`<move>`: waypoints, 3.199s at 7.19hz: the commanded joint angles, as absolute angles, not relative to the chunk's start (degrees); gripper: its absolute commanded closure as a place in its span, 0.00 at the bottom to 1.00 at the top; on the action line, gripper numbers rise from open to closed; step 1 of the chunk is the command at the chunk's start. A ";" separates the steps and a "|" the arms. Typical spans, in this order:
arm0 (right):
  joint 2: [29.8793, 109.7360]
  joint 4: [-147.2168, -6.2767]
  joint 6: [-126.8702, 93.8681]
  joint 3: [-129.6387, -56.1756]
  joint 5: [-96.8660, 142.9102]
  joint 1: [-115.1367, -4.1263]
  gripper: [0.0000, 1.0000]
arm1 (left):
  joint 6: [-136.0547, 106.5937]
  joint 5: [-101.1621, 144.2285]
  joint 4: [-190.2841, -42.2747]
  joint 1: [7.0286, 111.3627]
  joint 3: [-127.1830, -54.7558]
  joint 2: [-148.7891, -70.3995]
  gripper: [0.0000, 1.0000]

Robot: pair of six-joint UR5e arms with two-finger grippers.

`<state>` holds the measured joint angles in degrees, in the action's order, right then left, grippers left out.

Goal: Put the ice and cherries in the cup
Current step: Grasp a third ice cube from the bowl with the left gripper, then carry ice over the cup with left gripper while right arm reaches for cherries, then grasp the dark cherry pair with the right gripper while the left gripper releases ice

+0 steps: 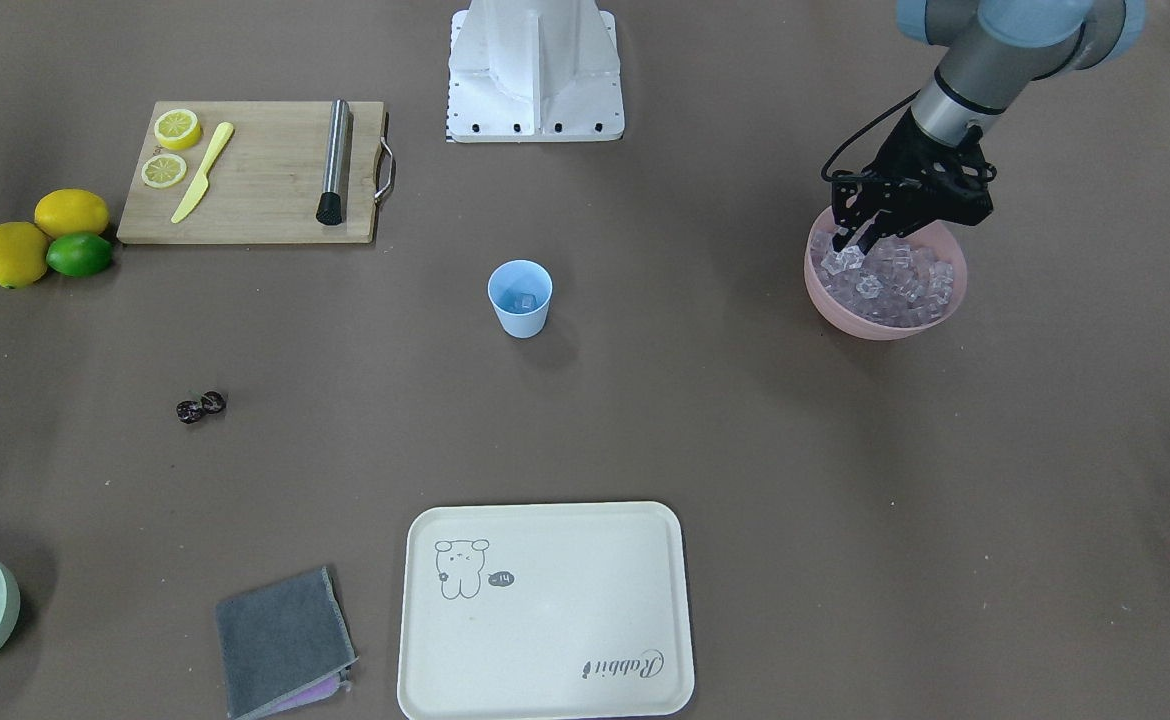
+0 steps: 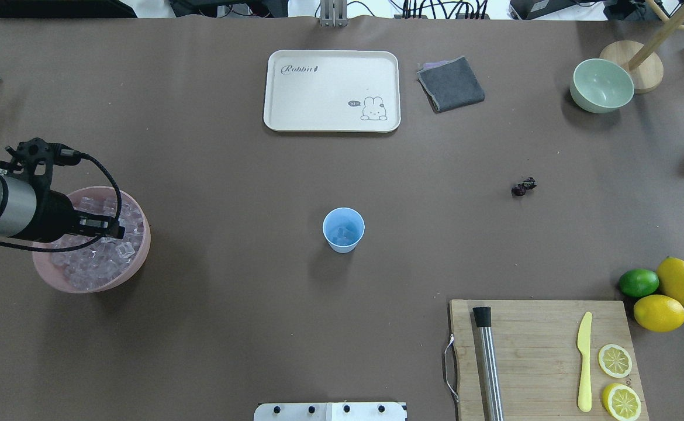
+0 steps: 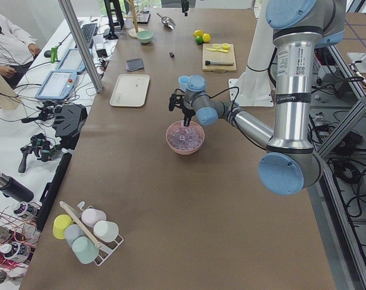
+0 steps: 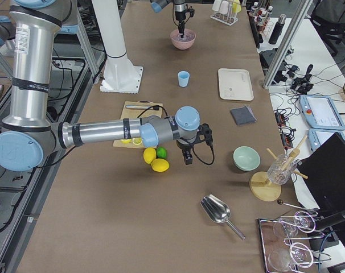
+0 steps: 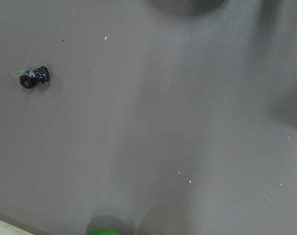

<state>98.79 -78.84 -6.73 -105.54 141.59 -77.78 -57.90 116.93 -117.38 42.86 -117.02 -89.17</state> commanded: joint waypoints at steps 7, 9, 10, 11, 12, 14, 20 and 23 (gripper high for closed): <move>96.25 -77.79 -7.81 -106.08 141.59 -75.60 0.01 | -81.10 104.62 -103.71 26.83 -106.12 -126.35 1.00; 95.89 -72.37 -14.03 -106.08 141.59 -73.22 0.00 | -83.50 99.25 -103.71 23.04 -99.60 -131.82 1.00; 95.37 -70.16 -17.46 -106.00 141.42 -71.21 0.00 | -83.50 98.88 -103.71 22.68 -99.41 -131.84 1.00; 93.27 -69.53 -20.45 -105.91 141.42 -69.10 0.00 | -83.41 98.27 -103.88 22.68 -98.53 -132.27 1.00; 91.51 -69.52 -21.44 -105.82 141.24 -67.17 0.00 | -83.06 97.48 -104.06 22.68 -98.09 -132.36 1.00; 89.31 -69.61 -25.99 -105.73 140.54 -63.47 0.00 | -82.79 97.29 -103.89 22.68 -98.09 -132.01 0.14; 79.47 -69.52 -34.45 -96.79 126.74 -51.77 0.21 | -82.88 96.07 -103.54 22.94 -100.37 -131.75 0.06; 75.16 -69.17 -34.37 -92.73 125.51 -49.75 0.28 | -82.97 95.89 -103.45 23.03 -100.63 -131.57 0.06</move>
